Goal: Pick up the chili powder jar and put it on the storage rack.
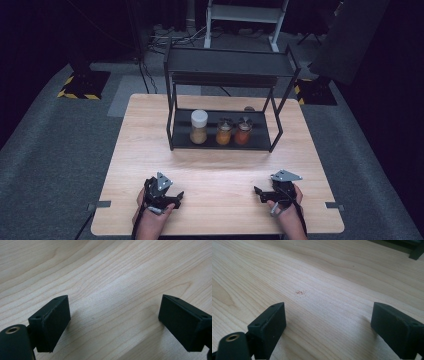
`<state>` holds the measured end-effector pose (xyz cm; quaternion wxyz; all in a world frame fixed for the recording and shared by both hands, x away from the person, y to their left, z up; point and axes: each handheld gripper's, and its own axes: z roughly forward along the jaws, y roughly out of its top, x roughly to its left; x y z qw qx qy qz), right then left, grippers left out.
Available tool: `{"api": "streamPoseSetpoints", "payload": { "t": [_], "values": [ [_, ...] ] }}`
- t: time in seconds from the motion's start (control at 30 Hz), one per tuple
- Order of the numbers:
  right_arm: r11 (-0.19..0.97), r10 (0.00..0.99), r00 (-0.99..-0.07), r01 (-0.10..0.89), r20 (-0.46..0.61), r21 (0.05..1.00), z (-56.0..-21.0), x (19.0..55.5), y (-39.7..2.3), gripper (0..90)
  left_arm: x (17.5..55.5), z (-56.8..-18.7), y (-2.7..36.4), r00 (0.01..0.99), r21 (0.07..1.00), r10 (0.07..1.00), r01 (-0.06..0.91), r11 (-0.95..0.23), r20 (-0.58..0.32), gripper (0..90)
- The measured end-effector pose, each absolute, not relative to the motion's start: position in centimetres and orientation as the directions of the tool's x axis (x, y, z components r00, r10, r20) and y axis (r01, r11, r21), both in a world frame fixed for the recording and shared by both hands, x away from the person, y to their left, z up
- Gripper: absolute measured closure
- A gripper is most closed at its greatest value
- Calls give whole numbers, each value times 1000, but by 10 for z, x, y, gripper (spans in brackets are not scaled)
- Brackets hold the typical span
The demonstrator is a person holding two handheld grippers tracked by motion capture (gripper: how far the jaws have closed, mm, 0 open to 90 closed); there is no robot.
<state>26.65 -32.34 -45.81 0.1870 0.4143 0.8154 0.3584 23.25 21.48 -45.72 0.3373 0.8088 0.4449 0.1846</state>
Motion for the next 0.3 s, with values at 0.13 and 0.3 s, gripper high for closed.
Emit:
{"api": "streamPoseSetpoints", "payload": {
  "t": [0.13, 0.3],
  "values": [
    [400, 810, -586, 542, -8, 740, -458, 266, -323, 128, 232, -457, 215, 536, 711, 844, 594, -378, 1, 104],
    [399, 811, -586, 542, -8, 739, -458, 266, -323, 129, 232, -457, 214, 536, 711, 844, 593, -378, 1, 104]
  ]
}}
